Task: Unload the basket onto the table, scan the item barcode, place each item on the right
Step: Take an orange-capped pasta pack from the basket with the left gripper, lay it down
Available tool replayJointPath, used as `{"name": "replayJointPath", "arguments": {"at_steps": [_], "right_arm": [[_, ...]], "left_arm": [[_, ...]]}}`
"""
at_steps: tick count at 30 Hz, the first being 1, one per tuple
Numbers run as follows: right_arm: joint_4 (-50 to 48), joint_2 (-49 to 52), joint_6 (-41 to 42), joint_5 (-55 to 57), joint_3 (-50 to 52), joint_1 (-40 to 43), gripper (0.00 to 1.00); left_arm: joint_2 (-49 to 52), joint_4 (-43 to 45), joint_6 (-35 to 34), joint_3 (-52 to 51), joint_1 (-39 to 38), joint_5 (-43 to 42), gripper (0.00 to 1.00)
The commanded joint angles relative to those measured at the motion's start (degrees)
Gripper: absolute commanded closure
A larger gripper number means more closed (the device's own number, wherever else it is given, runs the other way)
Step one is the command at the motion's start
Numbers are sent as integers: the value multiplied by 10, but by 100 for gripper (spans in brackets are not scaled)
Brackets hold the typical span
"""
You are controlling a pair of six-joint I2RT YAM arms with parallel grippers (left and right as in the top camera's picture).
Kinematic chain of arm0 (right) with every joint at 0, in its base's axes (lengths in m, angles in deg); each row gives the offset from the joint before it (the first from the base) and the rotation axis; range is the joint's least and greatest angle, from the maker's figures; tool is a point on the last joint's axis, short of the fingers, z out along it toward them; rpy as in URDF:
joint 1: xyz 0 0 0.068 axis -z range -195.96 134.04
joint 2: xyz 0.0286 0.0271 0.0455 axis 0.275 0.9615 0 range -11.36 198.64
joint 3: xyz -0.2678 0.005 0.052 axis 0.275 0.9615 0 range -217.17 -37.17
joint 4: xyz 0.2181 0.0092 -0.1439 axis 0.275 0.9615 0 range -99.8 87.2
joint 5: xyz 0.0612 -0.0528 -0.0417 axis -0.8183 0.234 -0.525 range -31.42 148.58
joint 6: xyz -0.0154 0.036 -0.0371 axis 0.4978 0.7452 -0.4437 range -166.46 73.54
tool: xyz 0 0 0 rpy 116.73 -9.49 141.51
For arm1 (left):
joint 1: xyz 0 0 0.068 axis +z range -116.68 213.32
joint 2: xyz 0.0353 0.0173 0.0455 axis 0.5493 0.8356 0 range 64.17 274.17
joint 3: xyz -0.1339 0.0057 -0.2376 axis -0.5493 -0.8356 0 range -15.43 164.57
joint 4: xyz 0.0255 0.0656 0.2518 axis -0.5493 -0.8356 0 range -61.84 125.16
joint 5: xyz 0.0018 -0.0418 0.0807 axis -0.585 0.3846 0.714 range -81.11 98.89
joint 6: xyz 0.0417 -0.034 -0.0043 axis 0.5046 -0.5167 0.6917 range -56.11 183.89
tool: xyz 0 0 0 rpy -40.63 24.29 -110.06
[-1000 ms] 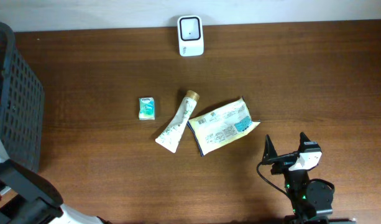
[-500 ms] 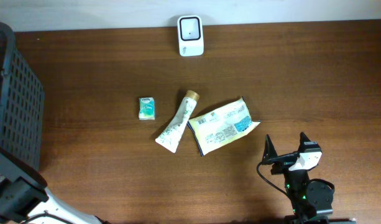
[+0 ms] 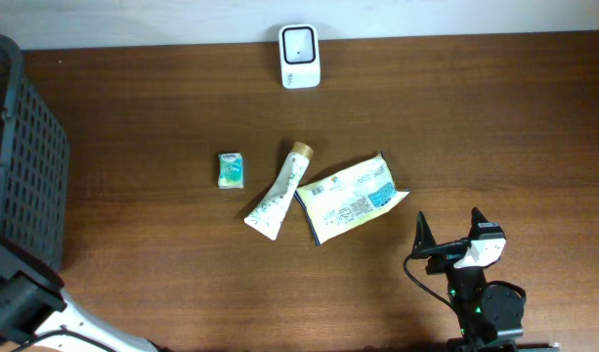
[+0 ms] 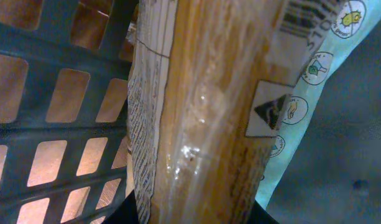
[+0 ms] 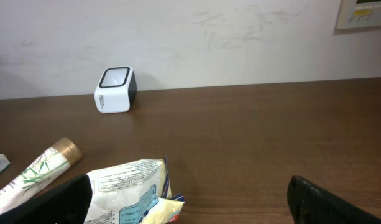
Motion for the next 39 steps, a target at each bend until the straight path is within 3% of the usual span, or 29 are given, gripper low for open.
{"name": "replayJointPath", "arguments": {"at_steps": [1,4,10,12,14,17,20,23,29,31,32,33,37,39], "right_arm": [[2,-4,2,7,4,2,1],[2,-4,2,7,4,2,1],[2,-4,2,7,4,2,1],[2,-4,2,7,4,2,1],[2,-4,2,7,4,2,1],[2,-4,2,7,4,2,1],[2,-4,2,7,4,2,1],[2,-4,2,7,4,2,1],[2,-4,2,7,4,2,1],[2,-4,2,7,4,2,1],[2,-4,2,7,4,2,1],[2,-4,2,7,4,2,1],[2,-4,2,7,4,2,1],[2,-4,2,7,4,2,1]], "left_arm": [[-80,11,-32,-1,-12,-60,100],[-194,36,-76,0,-41,-71,100],[-393,80,-89,0,-106,-69,100],[-449,40,-142,0,-148,-86,100],[-489,-64,-198,0,-225,-175,100],[-465,-200,-259,-10,-338,-249,100],[-379,-236,-289,-96,-452,-249,100],[-285,-195,-301,-171,-488,-249,100],[-162,-167,-342,-187,-491,-250,100],[-160,-181,-341,-187,-492,-287,28],[-160,-181,-341,-187,-491,-315,12],[-164,-188,-341,-174,-492,-368,11],[-214,-257,-331,-53,-501,-347,1],[-264,-254,-227,60,-501,-347,1]]}}
